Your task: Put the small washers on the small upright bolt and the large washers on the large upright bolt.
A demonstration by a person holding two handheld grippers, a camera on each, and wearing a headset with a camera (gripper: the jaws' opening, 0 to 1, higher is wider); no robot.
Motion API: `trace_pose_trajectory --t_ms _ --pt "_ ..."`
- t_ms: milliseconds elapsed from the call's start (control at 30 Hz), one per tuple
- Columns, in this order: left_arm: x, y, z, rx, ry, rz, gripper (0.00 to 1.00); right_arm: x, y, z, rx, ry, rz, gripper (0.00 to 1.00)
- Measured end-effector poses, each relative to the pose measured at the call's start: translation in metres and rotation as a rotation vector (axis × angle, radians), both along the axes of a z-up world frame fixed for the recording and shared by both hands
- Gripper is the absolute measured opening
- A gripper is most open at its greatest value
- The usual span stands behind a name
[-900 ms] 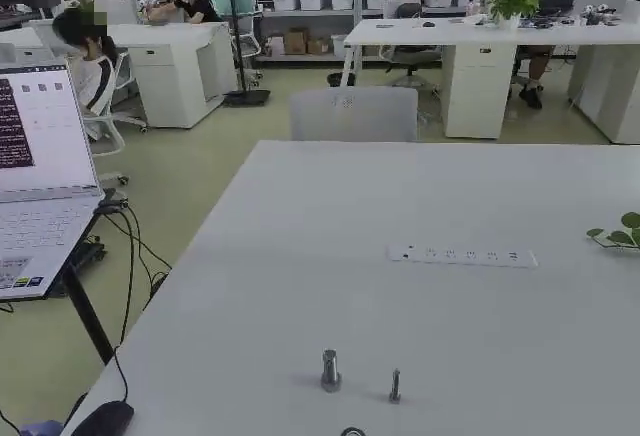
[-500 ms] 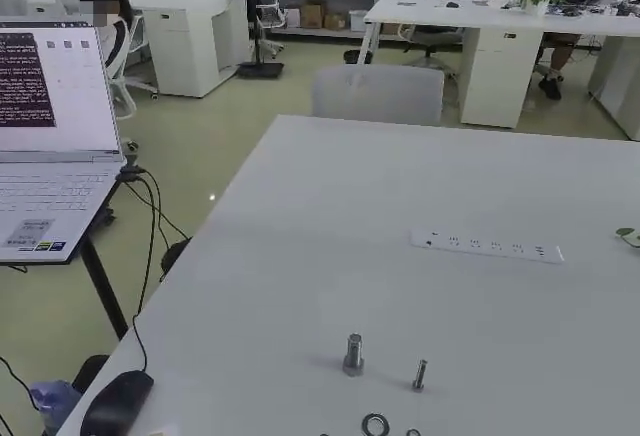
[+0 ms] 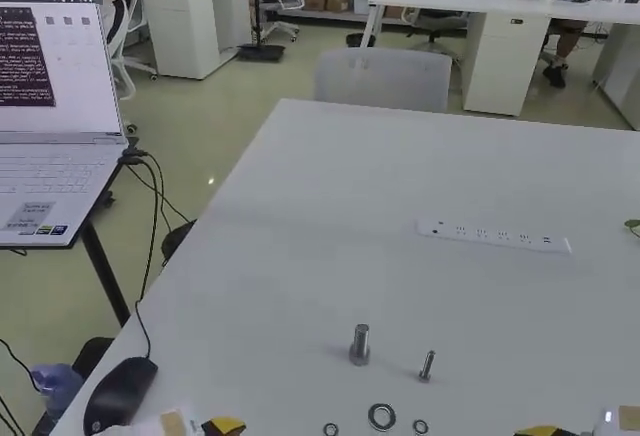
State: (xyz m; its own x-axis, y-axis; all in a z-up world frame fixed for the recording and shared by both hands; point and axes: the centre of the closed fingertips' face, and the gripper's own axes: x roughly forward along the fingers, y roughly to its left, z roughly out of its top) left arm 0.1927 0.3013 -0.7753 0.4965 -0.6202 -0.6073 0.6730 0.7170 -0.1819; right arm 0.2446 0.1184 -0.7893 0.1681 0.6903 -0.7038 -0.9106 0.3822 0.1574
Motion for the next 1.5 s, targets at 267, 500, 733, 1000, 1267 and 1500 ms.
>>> trace_pose_trajectory --t_ms 267,500,733,1000,1267,1500 --pt "0.004 -0.003 0.0 0.004 -0.009 -0.018 0.92 0.012 0.003 -0.013 -0.108 -0.019 0.069 0.78" --pt "0.005 -0.002 -0.002 0.005 -0.004 -0.03 0.91 0.017 0.011 -0.024 -0.172 -0.028 0.125 0.73" --pt "0.007 -0.002 -0.003 -0.001 -0.004 -0.044 0.9 0.02 0.017 -0.036 -0.251 -0.05 0.207 0.68" --pt "0.004 0.002 -0.008 0.023 -0.006 -0.074 0.9 0.02 0.027 -0.049 -0.309 -0.038 0.272 0.61" --pt "0.009 0.008 -0.003 0.031 -0.023 -0.083 0.88 0.024 0.035 -0.059 -0.353 -0.054 0.33 0.58" --pt "0.011 0.012 -0.003 0.027 -0.024 -0.083 0.86 0.021 0.04 -0.073 -0.41 -0.068 0.41 0.54"
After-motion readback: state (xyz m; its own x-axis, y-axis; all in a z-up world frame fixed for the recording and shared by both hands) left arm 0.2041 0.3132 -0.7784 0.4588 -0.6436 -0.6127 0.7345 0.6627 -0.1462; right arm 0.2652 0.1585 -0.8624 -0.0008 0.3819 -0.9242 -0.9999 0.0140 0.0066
